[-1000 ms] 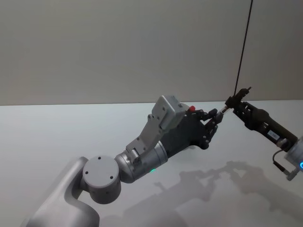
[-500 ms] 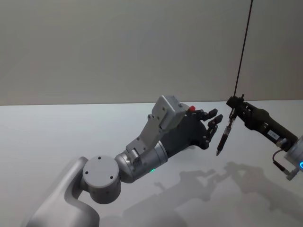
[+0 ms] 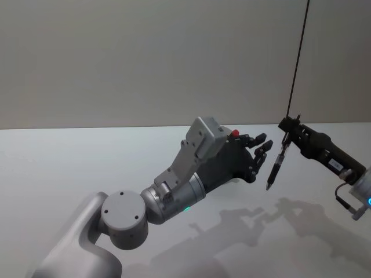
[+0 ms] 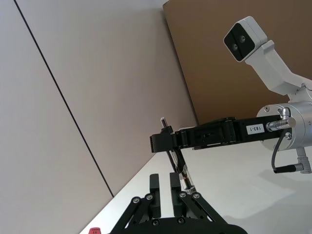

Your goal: Place the pen into the pen holder.

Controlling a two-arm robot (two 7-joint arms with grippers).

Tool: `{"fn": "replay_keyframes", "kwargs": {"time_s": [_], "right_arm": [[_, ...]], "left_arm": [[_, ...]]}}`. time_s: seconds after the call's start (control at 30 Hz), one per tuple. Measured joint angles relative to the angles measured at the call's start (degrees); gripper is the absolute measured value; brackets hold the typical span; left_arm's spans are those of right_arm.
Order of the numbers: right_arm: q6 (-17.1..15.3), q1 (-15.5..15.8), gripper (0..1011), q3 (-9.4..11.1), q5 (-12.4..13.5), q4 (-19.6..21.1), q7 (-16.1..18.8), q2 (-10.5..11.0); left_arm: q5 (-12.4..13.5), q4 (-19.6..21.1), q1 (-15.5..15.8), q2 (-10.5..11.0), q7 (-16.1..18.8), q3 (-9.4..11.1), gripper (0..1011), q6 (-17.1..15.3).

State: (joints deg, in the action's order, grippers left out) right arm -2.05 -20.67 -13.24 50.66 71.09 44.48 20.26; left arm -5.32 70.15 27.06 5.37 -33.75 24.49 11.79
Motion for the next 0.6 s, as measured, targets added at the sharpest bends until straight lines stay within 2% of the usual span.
{"fn": "replay_keyframes", "kwargs": {"time_s": [0.33,0.6], "right_arm": [[0.3,0.0,133,0.2,-0.6,0.7,-0.6,0.5],[0.7,0.0,133,0.5,-2.1,1.8,-1.6,1.1]], "left_arm": [[0.0,0.0,0.0,0.0,0.0,0.0,132,0.0],[0.0,0.0,0.0,0.0,0.0,0.0,132,0.0]]}}
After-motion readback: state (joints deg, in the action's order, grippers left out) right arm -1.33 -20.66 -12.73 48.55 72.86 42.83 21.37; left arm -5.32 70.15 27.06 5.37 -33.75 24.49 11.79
